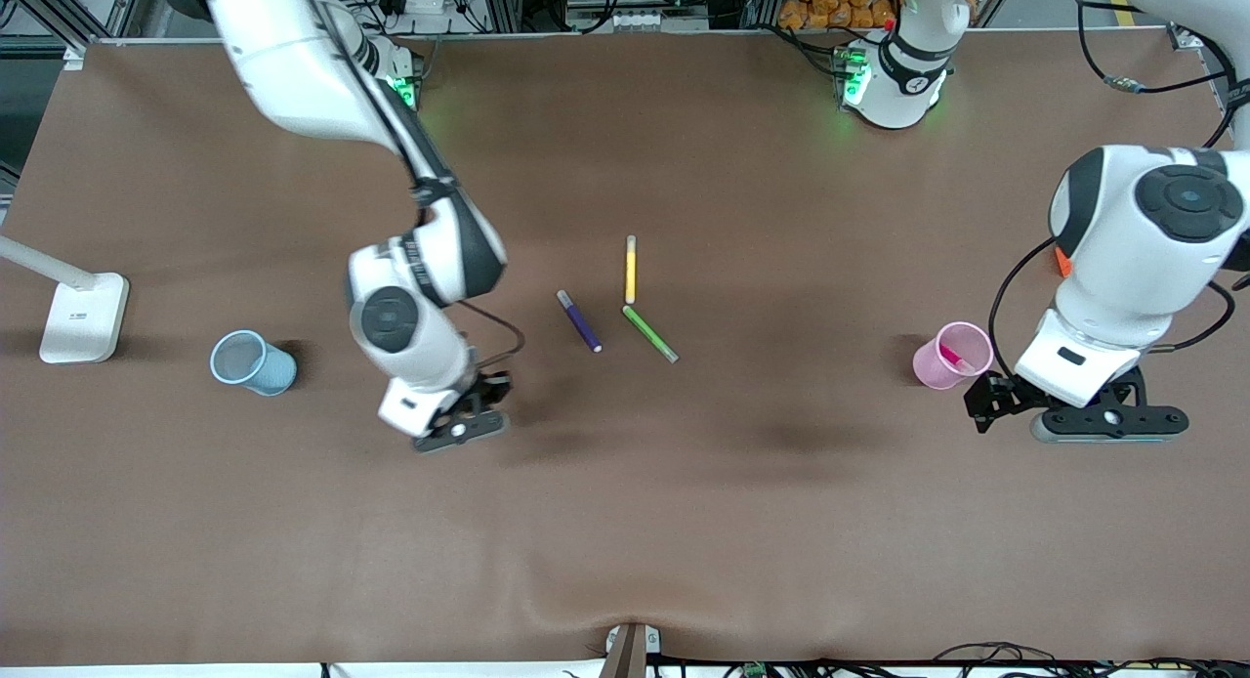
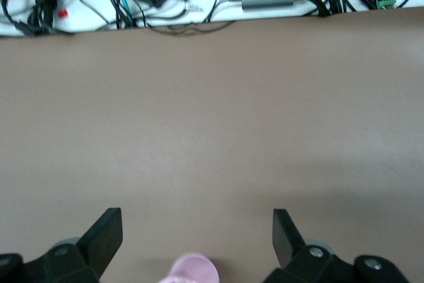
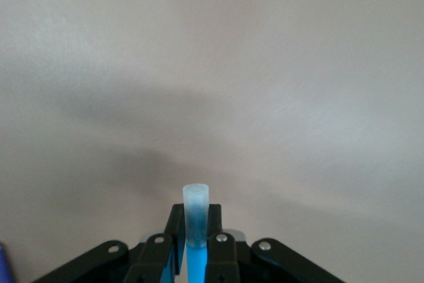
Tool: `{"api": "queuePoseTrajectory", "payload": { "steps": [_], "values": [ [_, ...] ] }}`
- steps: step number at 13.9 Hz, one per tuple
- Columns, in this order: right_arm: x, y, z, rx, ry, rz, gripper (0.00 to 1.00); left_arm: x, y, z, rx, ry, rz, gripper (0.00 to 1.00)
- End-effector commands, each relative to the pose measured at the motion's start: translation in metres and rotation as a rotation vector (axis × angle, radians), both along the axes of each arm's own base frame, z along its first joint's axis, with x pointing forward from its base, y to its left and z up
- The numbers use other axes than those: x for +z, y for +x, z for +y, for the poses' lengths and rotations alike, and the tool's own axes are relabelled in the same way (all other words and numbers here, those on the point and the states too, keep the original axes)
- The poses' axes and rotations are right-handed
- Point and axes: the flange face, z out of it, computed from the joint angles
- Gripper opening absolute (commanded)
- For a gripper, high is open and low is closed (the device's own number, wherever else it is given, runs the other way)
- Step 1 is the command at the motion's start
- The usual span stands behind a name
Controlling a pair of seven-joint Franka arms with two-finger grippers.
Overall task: Place pink and blue markers in matching cups
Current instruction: 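Open the left gripper and lift away while the right gripper carries the blue marker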
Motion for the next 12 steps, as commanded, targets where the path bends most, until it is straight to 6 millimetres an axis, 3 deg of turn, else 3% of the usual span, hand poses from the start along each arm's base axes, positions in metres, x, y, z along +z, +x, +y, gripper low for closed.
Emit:
{"api": "queuePoseTrajectory", "payload": {
  "steps": [1,4,7,9,12],
  "values": [
    [0.034,0.010,-0.033,0.170,0.011,-0.038,0.00,0.039,-0.010,-0.009,0.023,-0.039,0.100,1.00],
    [0.073,0.016,-0.053,0.419,-0.009,-0.109,0.00,0.068,-0.029,-0.016,0.043,-0.085,0.206,1.00],
    [0.110,0.020,-0.100,0.593,-0.032,-0.133,0.00,0.097,-0.058,-0.029,-0.037,-0.072,0.275,1.00],
    [0.120,0.019,-0.136,0.660,0.057,-0.116,0.00,0.107,-0.073,-0.022,-0.083,-0.052,0.330,1.00],
    [0.112,0.019,-0.212,0.780,0.242,-0.133,0.00,0.117,-0.089,-0.017,-0.078,-0.092,0.380,1.00]
  ]
}}
